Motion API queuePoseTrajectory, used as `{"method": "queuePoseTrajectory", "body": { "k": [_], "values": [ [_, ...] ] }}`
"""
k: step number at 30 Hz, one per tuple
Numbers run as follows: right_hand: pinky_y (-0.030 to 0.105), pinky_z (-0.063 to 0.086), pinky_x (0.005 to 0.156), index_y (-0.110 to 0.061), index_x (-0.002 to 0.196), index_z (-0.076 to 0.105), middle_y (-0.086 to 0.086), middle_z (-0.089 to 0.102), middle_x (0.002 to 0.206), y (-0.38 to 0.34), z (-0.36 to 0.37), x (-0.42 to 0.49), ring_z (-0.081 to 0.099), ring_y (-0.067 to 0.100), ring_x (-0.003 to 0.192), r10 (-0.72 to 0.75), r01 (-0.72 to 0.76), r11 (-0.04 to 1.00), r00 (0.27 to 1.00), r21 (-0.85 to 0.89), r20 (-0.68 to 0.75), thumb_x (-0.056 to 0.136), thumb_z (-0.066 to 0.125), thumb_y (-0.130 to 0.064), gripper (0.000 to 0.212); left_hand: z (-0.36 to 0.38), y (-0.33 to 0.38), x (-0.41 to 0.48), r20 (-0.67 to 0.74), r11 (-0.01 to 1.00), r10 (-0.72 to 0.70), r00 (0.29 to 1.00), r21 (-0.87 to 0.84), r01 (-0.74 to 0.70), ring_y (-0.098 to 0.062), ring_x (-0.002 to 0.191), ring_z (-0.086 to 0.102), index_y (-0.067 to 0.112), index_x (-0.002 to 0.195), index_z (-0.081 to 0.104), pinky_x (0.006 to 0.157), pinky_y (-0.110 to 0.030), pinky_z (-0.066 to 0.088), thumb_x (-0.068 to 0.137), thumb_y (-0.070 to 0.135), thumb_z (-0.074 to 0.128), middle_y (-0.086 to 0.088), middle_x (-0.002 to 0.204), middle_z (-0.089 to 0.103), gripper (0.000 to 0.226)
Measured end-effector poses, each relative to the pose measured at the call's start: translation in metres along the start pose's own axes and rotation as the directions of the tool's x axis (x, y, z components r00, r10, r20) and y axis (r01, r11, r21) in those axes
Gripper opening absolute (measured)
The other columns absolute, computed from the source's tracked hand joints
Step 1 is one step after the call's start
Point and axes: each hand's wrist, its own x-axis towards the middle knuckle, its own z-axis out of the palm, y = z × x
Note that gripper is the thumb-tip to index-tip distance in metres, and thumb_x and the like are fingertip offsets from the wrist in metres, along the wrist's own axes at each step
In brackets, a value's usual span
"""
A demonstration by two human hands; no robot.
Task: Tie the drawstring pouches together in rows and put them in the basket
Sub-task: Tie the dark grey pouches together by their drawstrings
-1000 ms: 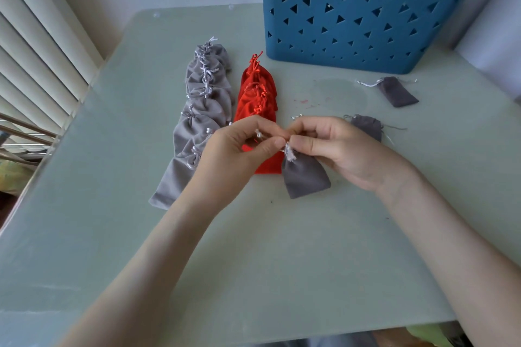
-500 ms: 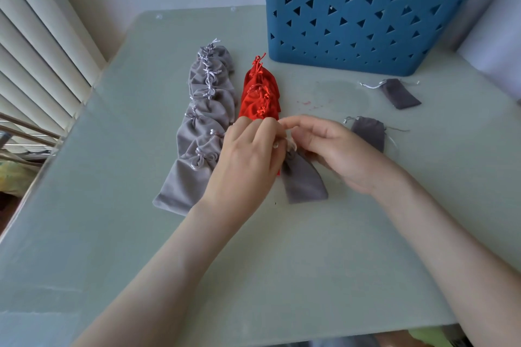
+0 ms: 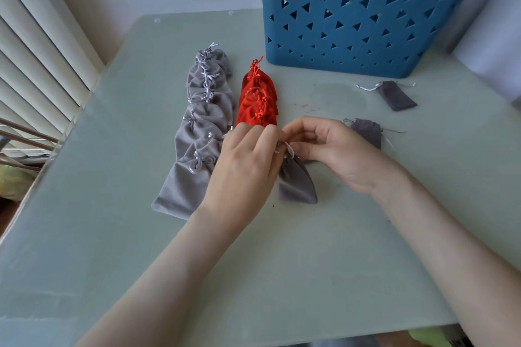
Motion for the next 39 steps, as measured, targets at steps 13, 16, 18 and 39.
{"method": "queuePoseTrajectory", "body": {
  "k": [13, 16, 18, 39],
  "values": [
    [0.032, 0.047, 0.073, -0.022, 0.098, 0.060, 0.005, 0.050, 0.080, 0.002, -0.005, -0.002, 0.056, 0.016, 0.075, -0.013, -0.005, 0.982, 0.996, -0.191, -0.089, 0.090, 0.050, 0.007, 0.032, 0.000, -0.008, -0.002, 0.027, 0.996, -0.059, 0.998, -0.060, 0.060, -0.014, 0.068, 0.048, 0.008, 0.079, 0.067, 0.067, -0.020, 0.035, 0.087, 0.016, 0.053, -0.001, 0.069, 0.064, 0.018],
    [0.019, 0.047, 0.071, -0.022, 0.112, 0.059, 0.001, 0.061, 0.100, -0.002, -0.005, -0.003, 0.054, 0.009, 0.078, 0.002, -0.010, 0.985, 0.999, -0.171, -0.043, 0.092, 0.054, 0.002, 0.032, 0.000, -0.006, -0.002, 0.032, 0.995, -0.052, 0.998, -0.086, 0.054, -0.016, 0.072, 0.045, 0.005, 0.080, 0.064, 0.067, -0.024, 0.038, 0.091, 0.015, 0.051, -0.005, 0.071, 0.063, 0.019],
    [0.015, 0.044, 0.070, -0.026, 0.111, 0.061, -0.003, 0.066, 0.103, -0.003, -0.004, -0.003, 0.053, 0.003, 0.078, 0.023, -0.021, 0.980, 1.000, -0.197, 0.008, 0.094, 0.054, -0.002, 0.030, 0.001, -0.005, -0.001, 0.037, 0.994, -0.039, 0.999, -0.101, 0.042, -0.019, 0.072, 0.046, 0.004, 0.082, 0.064, 0.068, -0.028, 0.039, 0.092, 0.015, 0.051, -0.007, 0.073, 0.062, 0.019],
    [0.014, 0.032, 0.051, -0.018, 0.070, 0.059, -0.008, 0.048, 0.056, -0.004, -0.013, -0.008, 0.044, -0.001, 0.050, -0.048, -0.073, 0.674, 0.989, -0.735, -0.142, 0.084, 0.053, -0.001, 0.023, -0.005, -0.004, -0.002, 0.190, 0.961, -0.216, 0.958, -0.130, 0.243, -0.018, 0.053, 0.049, 0.012, 0.067, 0.056, 0.060, -0.033, 0.036, 0.088, 0.028, 0.051, 0.001, 0.054, 0.054, 0.028]
  ]
}}
